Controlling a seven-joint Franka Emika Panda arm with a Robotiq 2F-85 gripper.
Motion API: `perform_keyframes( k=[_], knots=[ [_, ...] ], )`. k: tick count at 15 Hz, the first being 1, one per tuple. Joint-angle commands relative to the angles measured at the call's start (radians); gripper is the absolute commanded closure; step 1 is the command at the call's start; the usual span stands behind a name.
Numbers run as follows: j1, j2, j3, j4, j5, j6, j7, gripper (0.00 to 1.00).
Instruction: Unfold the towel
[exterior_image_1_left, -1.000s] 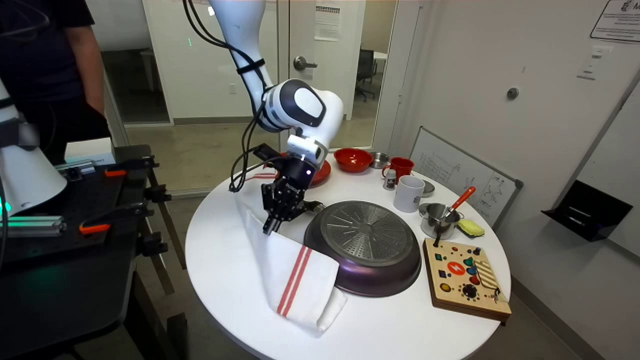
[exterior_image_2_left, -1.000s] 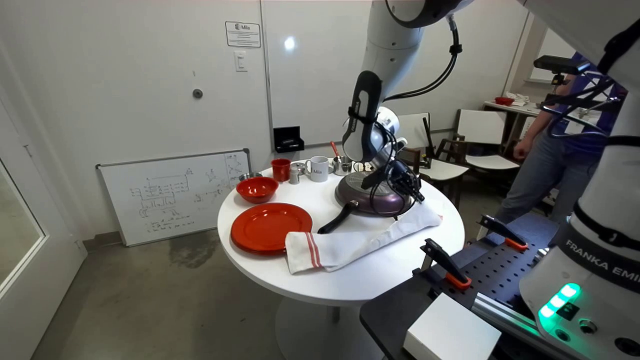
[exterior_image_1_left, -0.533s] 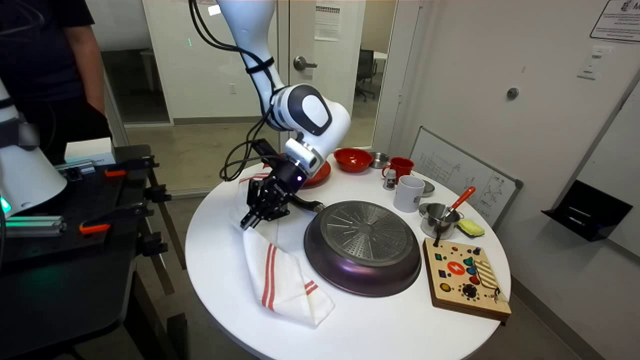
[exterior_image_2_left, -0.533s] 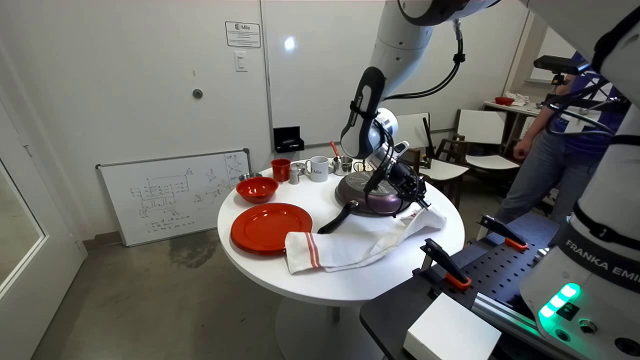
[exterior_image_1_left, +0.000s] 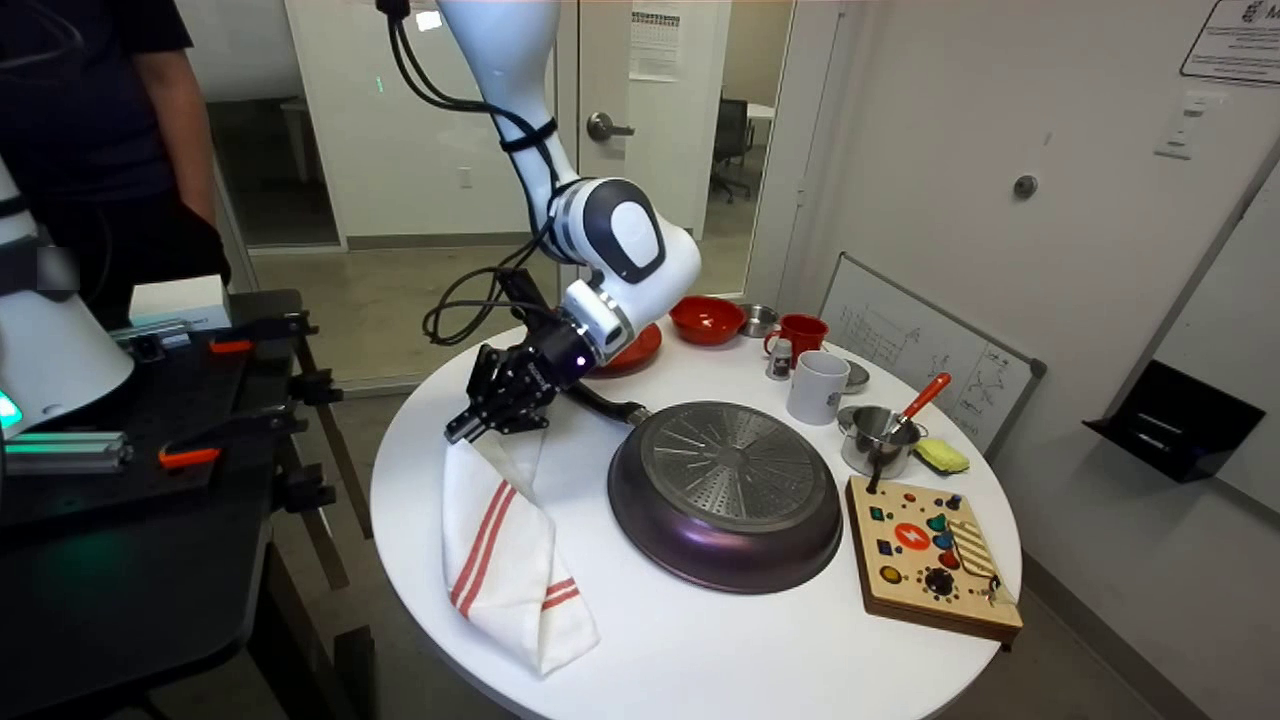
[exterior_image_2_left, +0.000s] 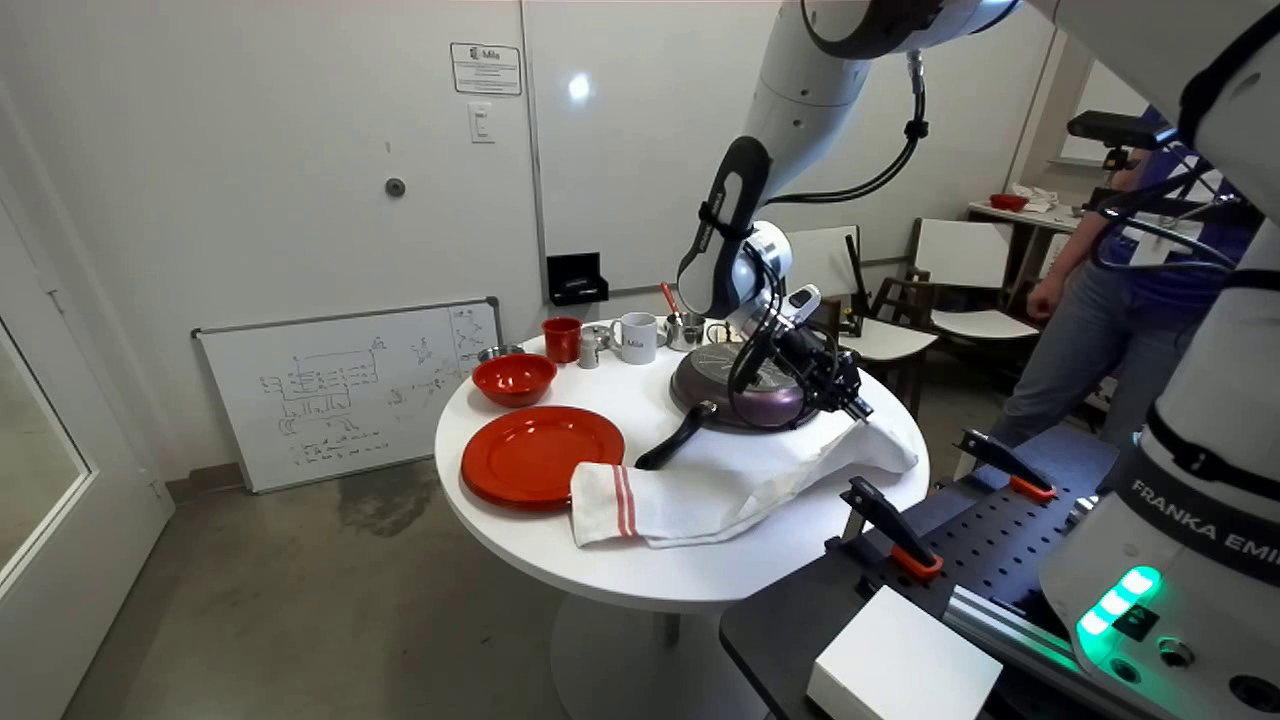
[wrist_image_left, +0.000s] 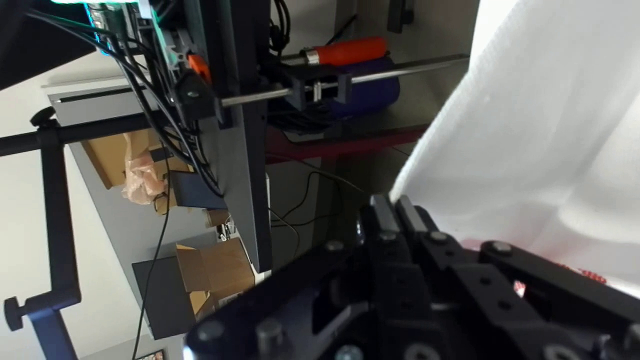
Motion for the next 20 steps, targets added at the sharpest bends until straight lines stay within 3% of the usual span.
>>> perform_keyframes(
  k=[1,2,5,12,20],
  knots=[
    [-0.018,0.040,0.034,0.046,-0.021,-0.091,-0.058,0.94],
    [-0.020,0.049,0.042,0.050,-0.020,-0.109,-0.076,0.68],
    [-0.023,0.049,0.053,0.047,-0.010,-0.113,-0.109,0.53],
    [-0.040,0.037,0.050,0.082,0.041,-0.033,-0.083,0.02],
    [-0.046,0.028,0.027,0.046,0.170,0.179,0.188,0.00]
  ],
)
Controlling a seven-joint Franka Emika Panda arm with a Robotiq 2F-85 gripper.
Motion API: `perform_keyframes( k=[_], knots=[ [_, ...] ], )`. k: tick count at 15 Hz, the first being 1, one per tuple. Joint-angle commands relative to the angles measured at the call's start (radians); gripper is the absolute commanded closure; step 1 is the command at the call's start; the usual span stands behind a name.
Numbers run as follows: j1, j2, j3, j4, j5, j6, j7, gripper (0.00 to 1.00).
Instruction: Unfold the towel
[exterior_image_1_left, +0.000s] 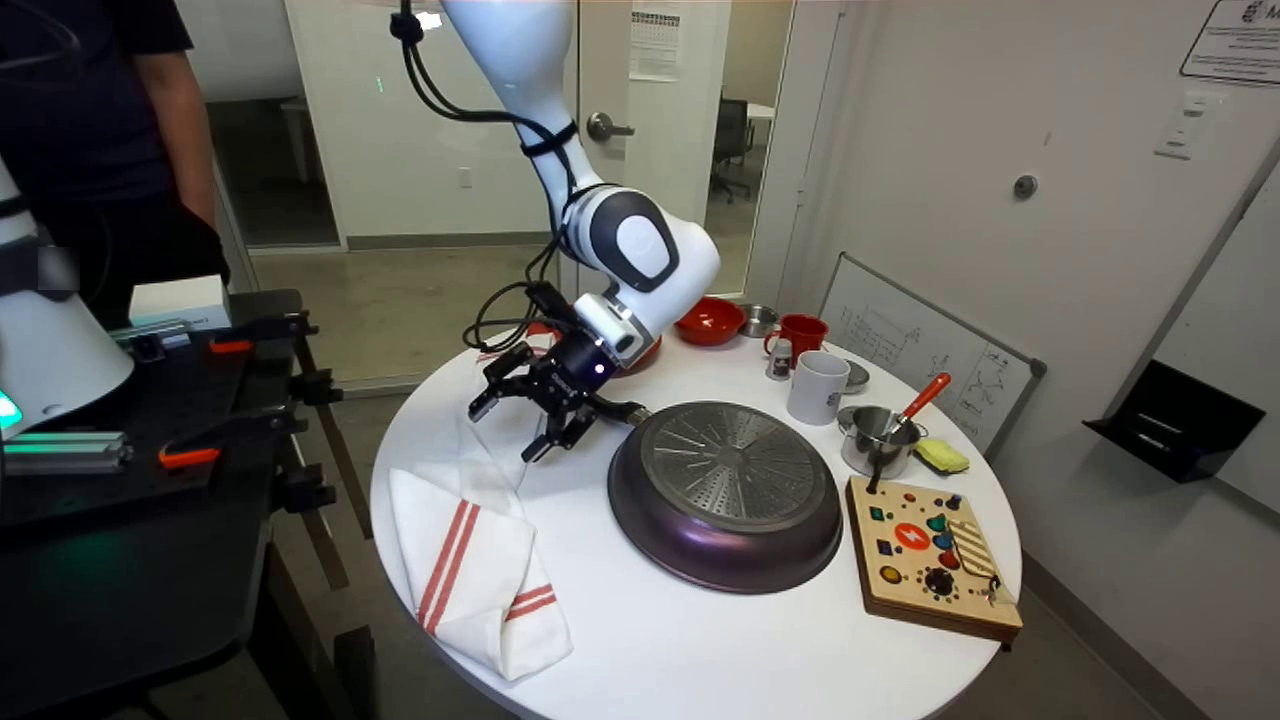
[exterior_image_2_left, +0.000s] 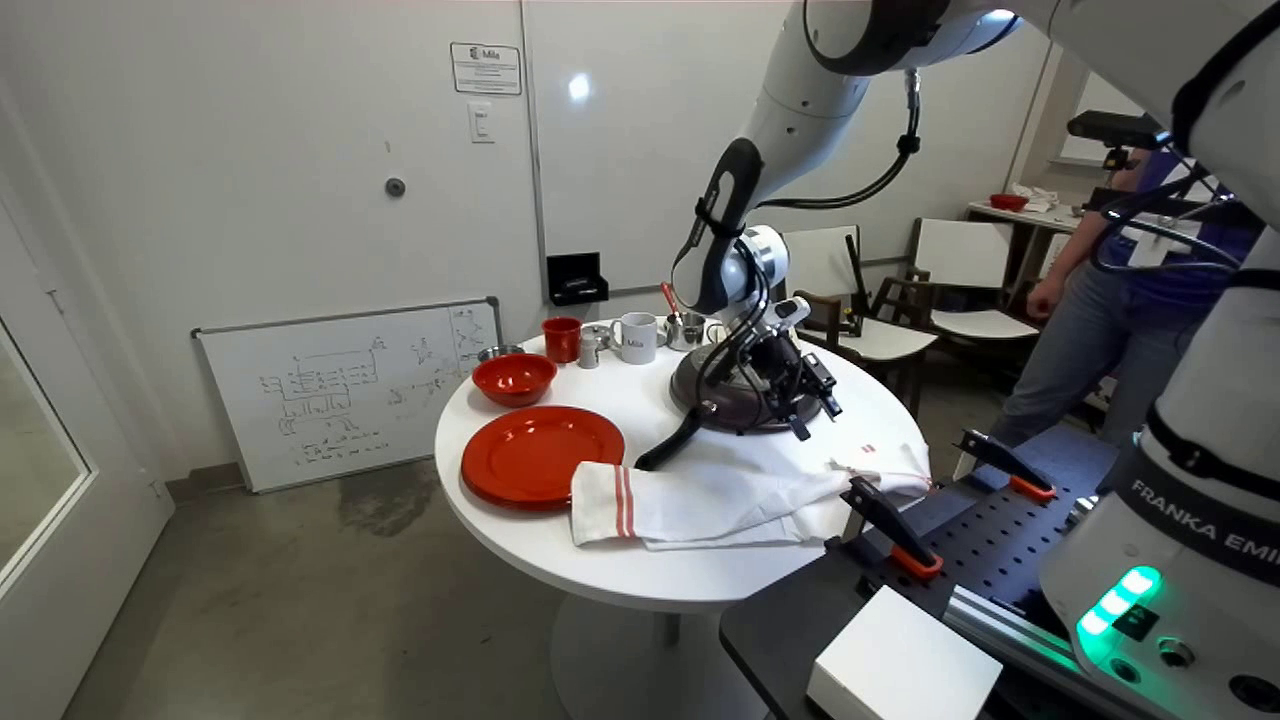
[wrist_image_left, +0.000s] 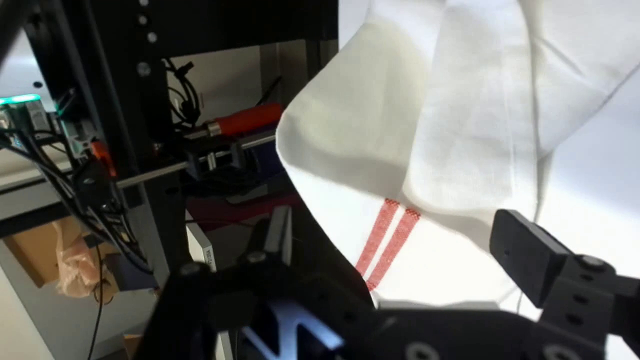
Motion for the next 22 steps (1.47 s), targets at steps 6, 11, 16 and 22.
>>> perform_keyframes(
  k=[6,11,16,22],
  knots=[
    [-0.075,-0.062,0.056,-0.126,0.106,0.245,-0.028,0.00],
    [-0.162,-0.104,0.102,-0.247,0.222,0.458,-0.216,0.00],
    [-0.263,-0.128,0.164,-0.292,0.370,0.502,-0.466,0.00],
    [-0.290,-0.145,0.209,-0.291,0.490,0.452,-0.712,0.00]
  ],
)
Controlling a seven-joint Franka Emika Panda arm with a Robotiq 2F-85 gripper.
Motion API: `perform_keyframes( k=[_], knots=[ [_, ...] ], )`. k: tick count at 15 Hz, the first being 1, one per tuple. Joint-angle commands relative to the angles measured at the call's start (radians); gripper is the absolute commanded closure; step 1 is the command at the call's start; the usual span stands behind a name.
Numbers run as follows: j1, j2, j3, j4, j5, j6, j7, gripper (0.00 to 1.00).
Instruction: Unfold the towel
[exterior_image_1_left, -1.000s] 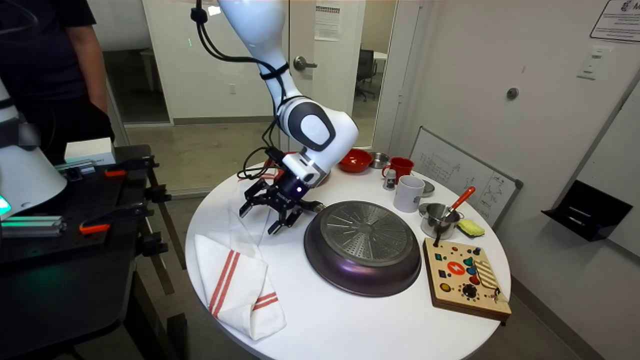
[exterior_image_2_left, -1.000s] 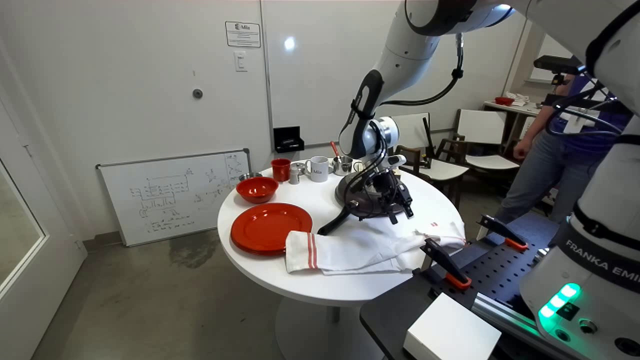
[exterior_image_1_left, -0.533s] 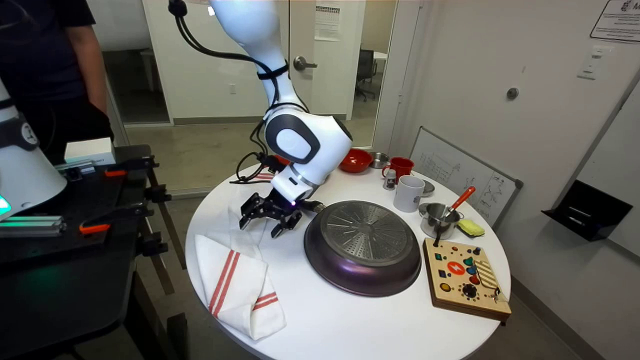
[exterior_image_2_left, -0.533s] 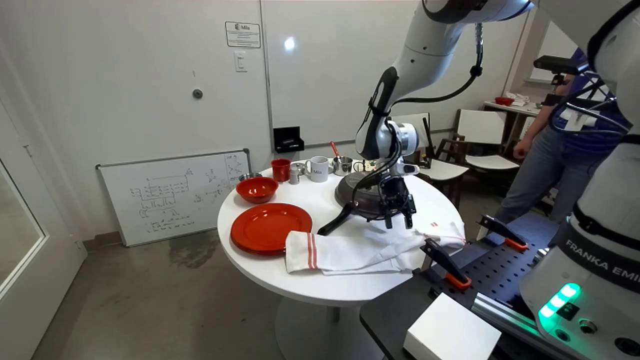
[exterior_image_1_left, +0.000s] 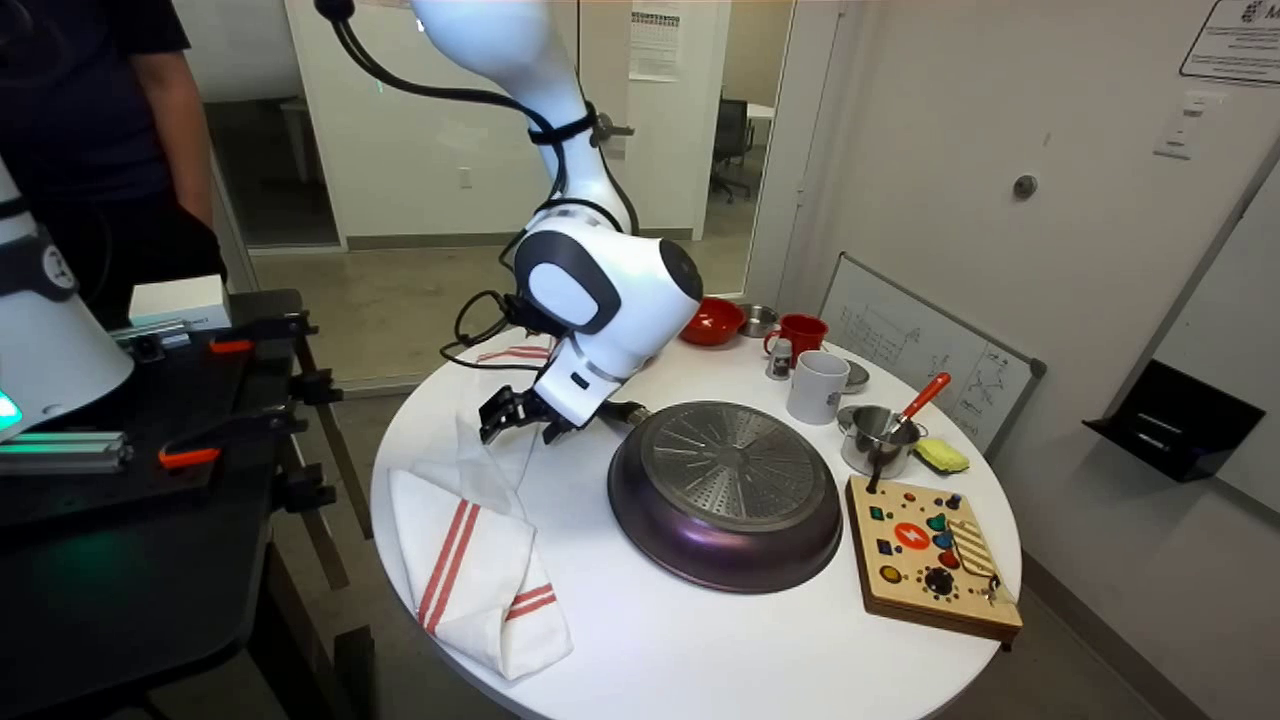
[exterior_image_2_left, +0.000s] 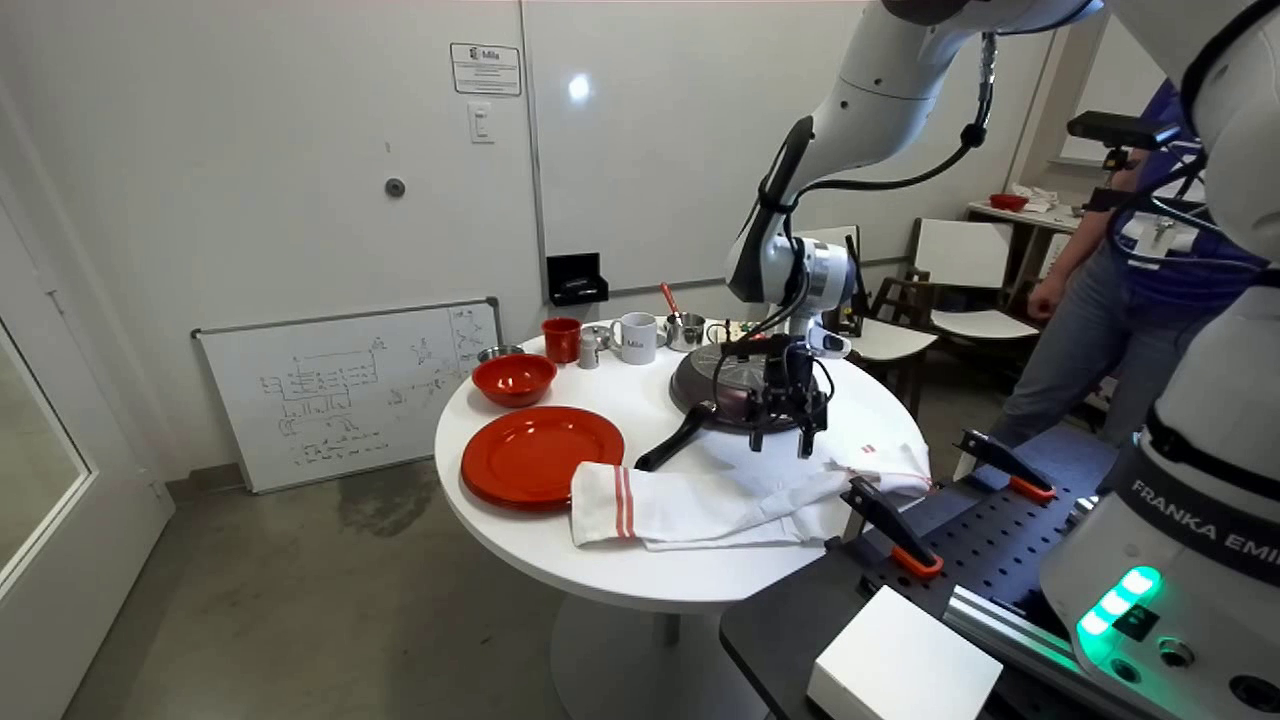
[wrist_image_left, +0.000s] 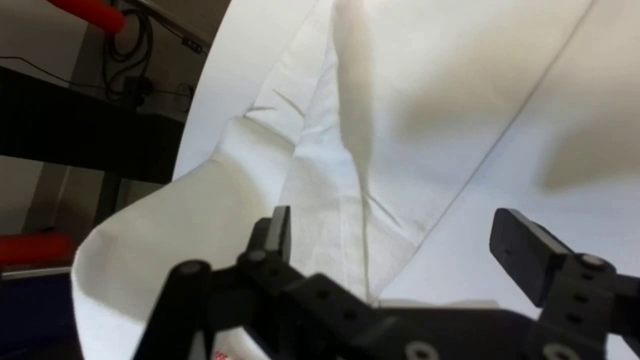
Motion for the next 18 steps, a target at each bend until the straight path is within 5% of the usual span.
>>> perform_keyframes(
  k=[1,7,18],
  knots=[
    [-0.002,-0.031,0.028,-0.020,0.064,-0.042,-0.144,0.00],
    [0.053,-0.023,-0.002,-0.016,0.046,-0.225,-0.208,0.00],
    [0.094,0.033,-0.038,-0.099,0.073,-0.102,-0.250,0.00]
  ],
)
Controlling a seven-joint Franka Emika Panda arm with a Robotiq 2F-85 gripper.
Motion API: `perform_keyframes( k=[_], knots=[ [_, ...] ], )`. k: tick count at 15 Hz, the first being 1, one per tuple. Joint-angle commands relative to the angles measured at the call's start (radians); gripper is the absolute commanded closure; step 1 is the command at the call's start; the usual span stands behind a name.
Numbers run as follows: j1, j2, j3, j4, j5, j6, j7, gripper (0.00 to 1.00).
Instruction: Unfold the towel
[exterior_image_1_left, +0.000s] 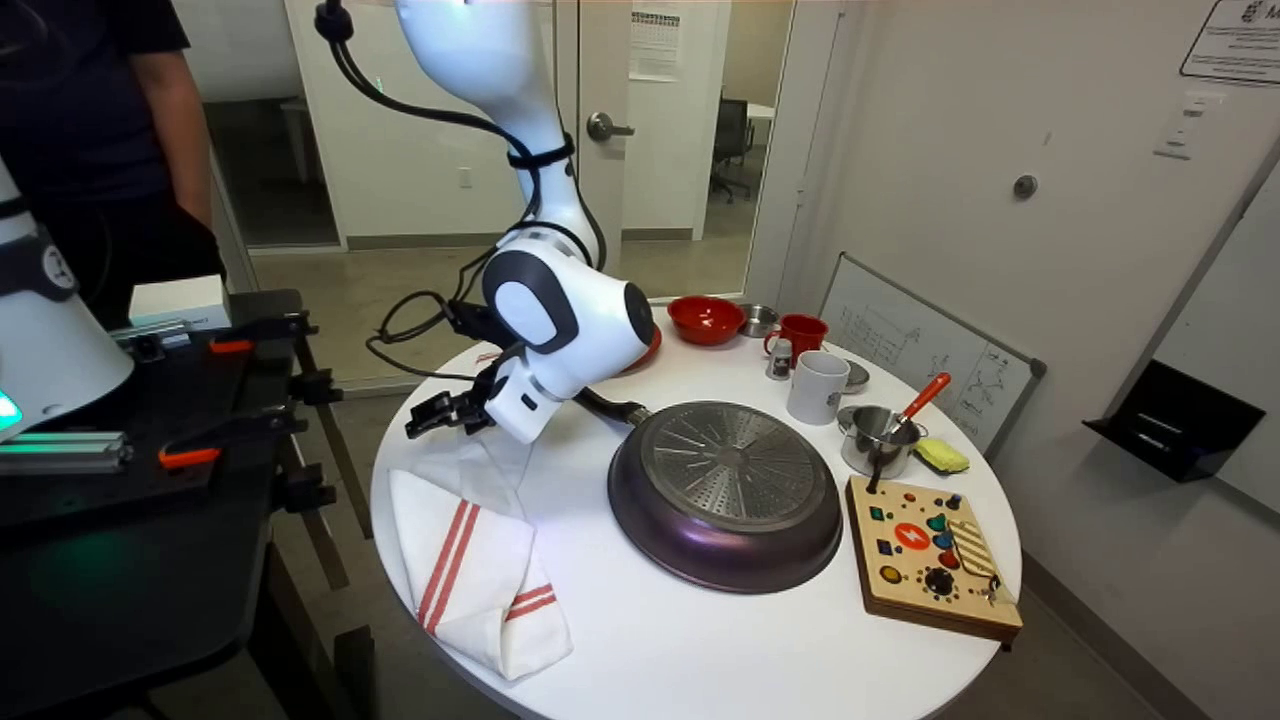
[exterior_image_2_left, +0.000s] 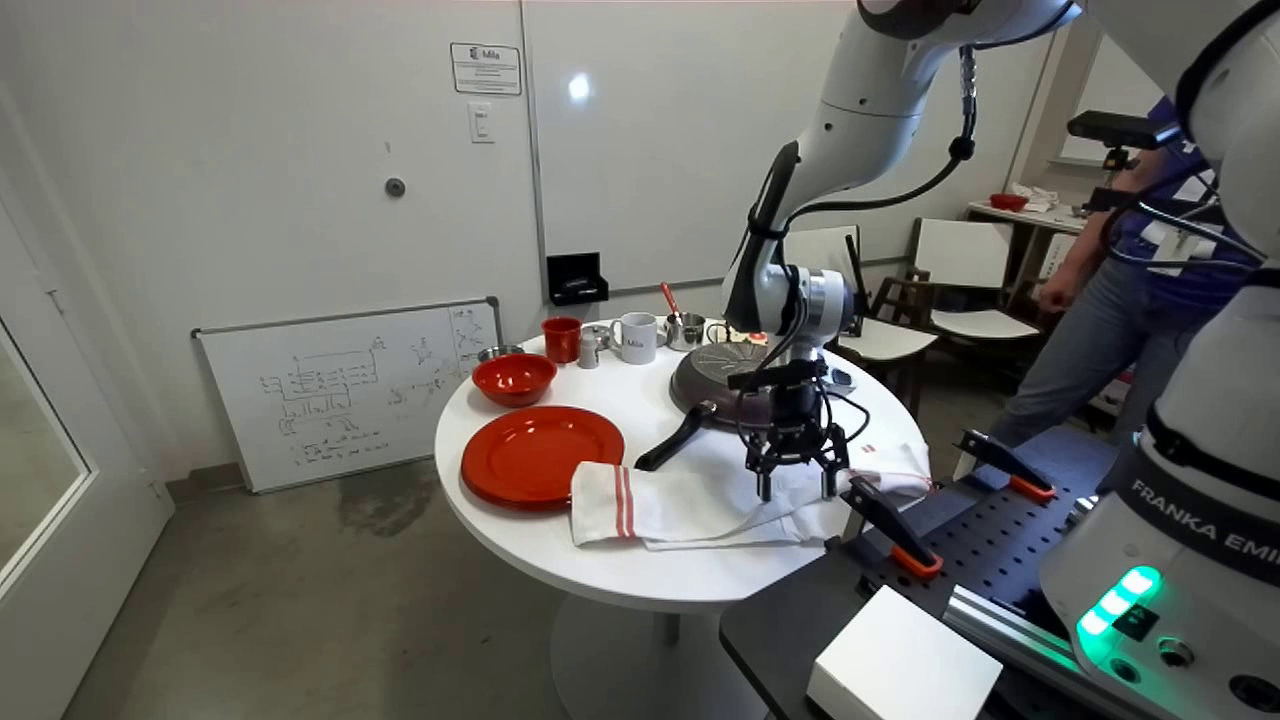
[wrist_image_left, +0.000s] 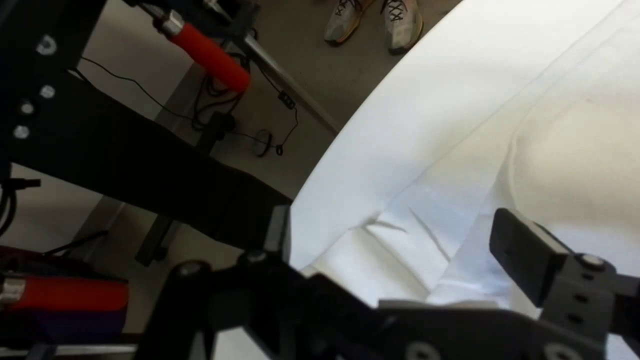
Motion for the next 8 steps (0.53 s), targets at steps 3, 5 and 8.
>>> perform_keyframes(
  k=[3,5,8],
  knots=[
    [0.017,-0.007,-0.003,-0.038,0.052,0.124,-0.059,0.00],
    [0.008,-0.004,0.004,-0.032,0.075,0.143,-0.072,0.00],
    [0.019,0.002,-0.004,-0.025,0.067,0.144,-0.076,0.00]
  ],
)
